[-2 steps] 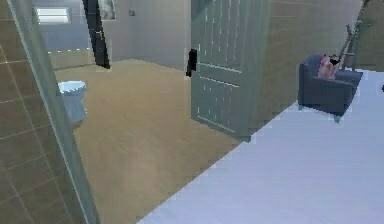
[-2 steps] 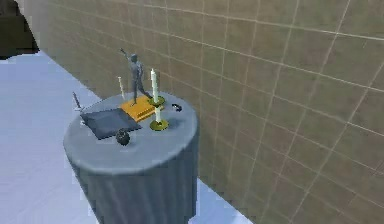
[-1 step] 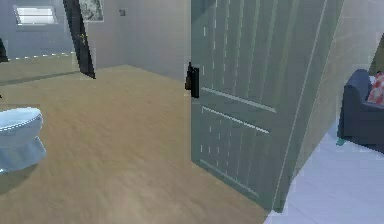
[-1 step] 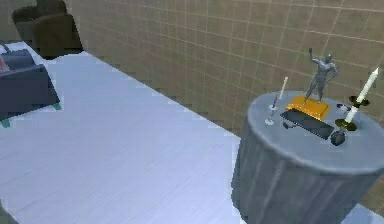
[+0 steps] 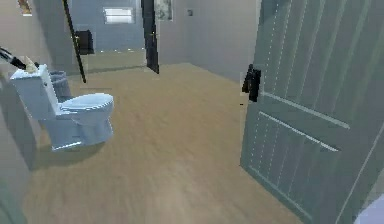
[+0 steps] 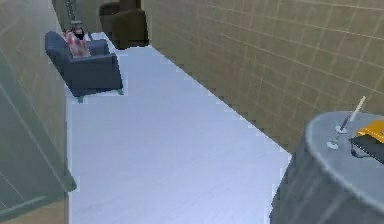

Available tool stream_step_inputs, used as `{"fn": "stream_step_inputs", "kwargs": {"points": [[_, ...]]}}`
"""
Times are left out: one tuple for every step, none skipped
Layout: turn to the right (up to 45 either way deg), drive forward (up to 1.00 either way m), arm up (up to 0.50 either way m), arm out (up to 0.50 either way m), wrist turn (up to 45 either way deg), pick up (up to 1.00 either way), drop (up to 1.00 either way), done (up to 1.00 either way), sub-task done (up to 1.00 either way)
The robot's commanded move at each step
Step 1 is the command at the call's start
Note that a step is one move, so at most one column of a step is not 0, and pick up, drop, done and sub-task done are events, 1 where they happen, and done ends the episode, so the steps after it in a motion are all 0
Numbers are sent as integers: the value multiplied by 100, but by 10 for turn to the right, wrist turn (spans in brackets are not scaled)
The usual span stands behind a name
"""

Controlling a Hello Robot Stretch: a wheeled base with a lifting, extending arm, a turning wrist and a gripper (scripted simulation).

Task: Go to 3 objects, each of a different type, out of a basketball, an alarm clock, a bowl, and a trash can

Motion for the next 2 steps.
{"fn": "stream_step_inputs", "kwargs": {"points": [[0, 5, 0, 0, 0, 0, 0, 0, 0], [-60, 0, 0, 0, 0, 0, 0, 0, 0]]}}
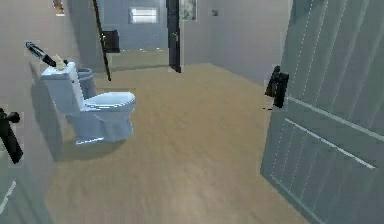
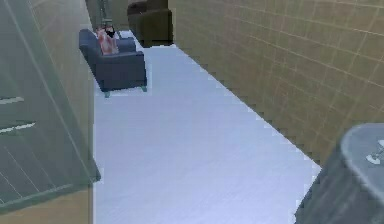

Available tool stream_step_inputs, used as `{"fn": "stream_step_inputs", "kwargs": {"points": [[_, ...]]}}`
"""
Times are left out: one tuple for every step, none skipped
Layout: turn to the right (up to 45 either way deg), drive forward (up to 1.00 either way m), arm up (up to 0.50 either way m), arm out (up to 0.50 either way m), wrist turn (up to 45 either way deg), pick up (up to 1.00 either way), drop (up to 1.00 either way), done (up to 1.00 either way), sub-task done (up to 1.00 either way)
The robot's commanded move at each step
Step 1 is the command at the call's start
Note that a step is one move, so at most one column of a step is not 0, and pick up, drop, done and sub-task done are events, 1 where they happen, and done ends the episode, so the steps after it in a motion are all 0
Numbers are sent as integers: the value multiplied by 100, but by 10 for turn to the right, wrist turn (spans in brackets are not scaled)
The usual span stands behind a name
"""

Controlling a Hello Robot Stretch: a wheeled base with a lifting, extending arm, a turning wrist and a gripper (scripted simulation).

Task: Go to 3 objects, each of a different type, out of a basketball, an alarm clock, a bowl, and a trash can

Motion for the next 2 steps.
{"fn": "stream_step_inputs", "kwargs": {"points": [[0, 100, 0, 0, 0, 0, 0, 0, 0], [0, 100, 0, 0, 0, 0, 0, 0, 0]]}}
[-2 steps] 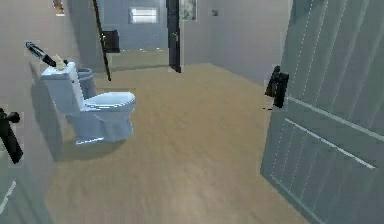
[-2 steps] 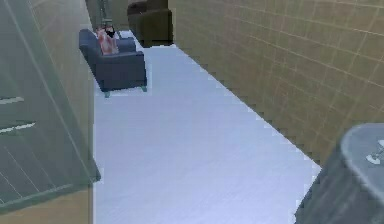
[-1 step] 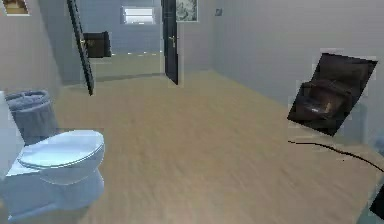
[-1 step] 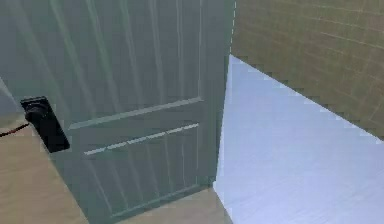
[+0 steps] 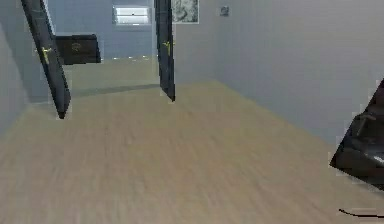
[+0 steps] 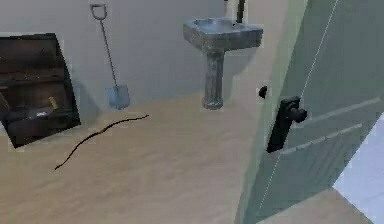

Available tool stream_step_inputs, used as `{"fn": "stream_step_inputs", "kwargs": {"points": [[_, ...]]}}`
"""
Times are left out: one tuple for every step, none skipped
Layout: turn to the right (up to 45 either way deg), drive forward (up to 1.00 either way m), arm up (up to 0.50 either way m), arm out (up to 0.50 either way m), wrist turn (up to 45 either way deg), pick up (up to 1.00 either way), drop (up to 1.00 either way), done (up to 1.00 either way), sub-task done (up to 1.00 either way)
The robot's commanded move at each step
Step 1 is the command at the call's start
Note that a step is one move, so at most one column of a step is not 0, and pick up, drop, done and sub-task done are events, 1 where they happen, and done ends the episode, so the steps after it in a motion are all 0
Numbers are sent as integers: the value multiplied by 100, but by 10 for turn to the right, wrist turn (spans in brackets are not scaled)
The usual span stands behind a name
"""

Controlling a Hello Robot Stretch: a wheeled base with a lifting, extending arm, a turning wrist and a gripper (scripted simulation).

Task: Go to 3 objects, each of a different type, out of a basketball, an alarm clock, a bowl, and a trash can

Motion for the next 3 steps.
{"fn": "stream_step_inputs", "kwargs": {"points": [[-210, 0, 0, 0, 0, 0, 0, 0, 0], [0, 10, 0, 0, 0, 0, 0, 0, 0], [-30, 0, 0, 0, 0, 0, 0, 0, 0]]}}
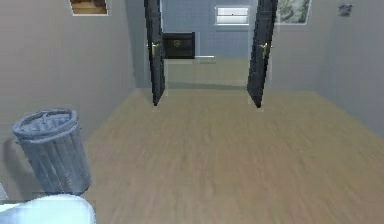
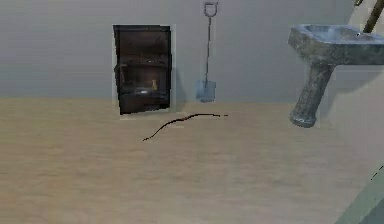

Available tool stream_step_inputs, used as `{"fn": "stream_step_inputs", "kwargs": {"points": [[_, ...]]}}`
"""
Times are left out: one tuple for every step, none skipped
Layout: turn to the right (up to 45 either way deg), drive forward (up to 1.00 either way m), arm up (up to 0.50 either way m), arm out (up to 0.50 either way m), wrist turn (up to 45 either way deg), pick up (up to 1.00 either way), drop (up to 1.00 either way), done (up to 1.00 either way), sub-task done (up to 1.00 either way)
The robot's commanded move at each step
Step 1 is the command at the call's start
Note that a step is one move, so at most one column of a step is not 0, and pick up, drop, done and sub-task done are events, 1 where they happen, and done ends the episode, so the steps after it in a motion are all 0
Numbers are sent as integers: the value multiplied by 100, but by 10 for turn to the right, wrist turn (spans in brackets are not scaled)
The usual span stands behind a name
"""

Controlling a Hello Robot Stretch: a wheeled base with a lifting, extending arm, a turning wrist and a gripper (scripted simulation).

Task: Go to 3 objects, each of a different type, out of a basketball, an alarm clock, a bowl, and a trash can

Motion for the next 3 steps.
{"fn": "stream_step_inputs", "kwargs": {"points": [[0, 95, 0, 0, 0, 0, 0, 0, 0], [-390, 0, 0, 0, 0, 0, 0, 0, 0], [0, 25, 0, 0, 0, 0, 0, 0, 0]]}}
